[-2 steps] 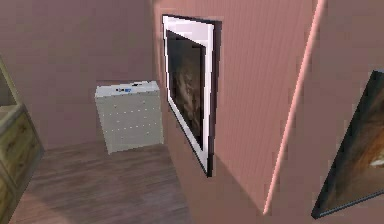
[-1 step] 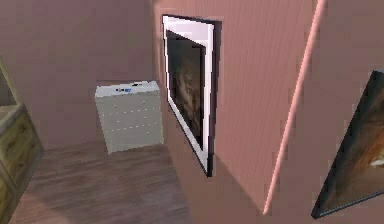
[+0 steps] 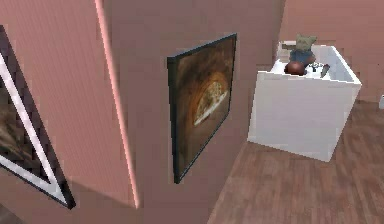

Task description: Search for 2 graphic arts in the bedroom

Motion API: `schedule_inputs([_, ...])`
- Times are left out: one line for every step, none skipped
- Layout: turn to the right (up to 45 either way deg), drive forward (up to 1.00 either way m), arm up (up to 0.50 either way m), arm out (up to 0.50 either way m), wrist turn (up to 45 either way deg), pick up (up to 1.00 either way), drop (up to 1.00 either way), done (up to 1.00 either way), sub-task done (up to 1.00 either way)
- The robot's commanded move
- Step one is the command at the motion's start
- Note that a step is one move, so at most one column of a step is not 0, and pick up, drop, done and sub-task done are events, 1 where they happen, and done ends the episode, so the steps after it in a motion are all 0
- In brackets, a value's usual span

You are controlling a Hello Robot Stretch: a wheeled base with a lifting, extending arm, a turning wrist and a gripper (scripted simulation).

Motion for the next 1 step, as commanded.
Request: schedule_inputs([0.0,0.0,0.0,0.0,0.0,0.0,0.0,1.0,0.0])
